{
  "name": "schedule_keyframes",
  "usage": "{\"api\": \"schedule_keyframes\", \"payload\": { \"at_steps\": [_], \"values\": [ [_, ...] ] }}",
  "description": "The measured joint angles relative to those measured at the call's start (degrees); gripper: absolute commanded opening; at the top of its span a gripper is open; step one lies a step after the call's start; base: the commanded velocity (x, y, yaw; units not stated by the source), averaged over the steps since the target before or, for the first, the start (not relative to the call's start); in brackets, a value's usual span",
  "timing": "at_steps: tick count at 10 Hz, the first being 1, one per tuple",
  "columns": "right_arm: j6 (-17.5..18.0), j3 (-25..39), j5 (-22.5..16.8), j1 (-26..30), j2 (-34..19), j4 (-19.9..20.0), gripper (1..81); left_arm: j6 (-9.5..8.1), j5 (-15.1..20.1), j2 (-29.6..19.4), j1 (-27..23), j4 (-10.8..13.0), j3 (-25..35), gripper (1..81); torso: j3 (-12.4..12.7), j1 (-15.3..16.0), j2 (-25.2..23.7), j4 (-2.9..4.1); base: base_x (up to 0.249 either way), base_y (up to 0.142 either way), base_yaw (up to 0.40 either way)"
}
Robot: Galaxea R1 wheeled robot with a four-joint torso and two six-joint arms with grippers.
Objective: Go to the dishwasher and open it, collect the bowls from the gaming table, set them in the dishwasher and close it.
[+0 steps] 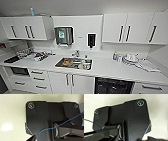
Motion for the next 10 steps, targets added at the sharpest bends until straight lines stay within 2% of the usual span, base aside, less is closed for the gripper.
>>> {"api": "schedule_keyframes", "payload": {
  "at_steps": [1, 4, 5, 6, 7, 10],
  "values": [
    [-5.9, -1.1, -0.6, -0.4, 0.9, 5.3, 81.1, 0.0, 0.0, 0.0, -0.1, 0.0, 0.0, 81.1, 0.0, 0.0, 0.0, 0.0, 0.0, 0.0, 0.357],
    [-29.7, -3.0, -2.1, -0.4, 2.0, 26.0, 81.1, 0.0, -0.1, 0.0, -0.1, -0.2, 0.0, 81.1, 0.0, 0.0, 0.0, 0.0, 0.0, 0.0, 0.357],
    [-36.1, -3.4, -1.8, -0.4, 2.3, 32.2, 81.1, 0.0, 0.0, 0.0, -0.1, -0.2, 0.0, 81.1, 0.0, 0.0, 0.0, 0.0, 0.0, 0.0, 0.357],
    [-39.9, -3.4, -1.2, -0.4, 2.4, 36.8, 81.1, 0.0, -0.1, 0.0, -0.3, -0.2, 0.0, 81.1, 0.0, 0.0, 0.0, 0.0, 0.0, 0.0, 0.357],
    [-40.9, -3.2, -0.6, -0.2, 2.4, 38.9, 81.1, 0.0, -0.1, 0.0, -0.3, -0.2, 0.0, 81.1, 0.0, 0.0, 0.0, 0.0, 0.0, 0.0, 0.357],
    [-41.5, 1.0, -0.4, 0.9, -1.0, 39.1, 81.1, 0.02, -0.1, 0.0, -0.1, -0.1, 0.0, 81.1, 0.0, 0.0, 0.0, 0.0, 0.0, 0.0, 0.357]
  ]
}}
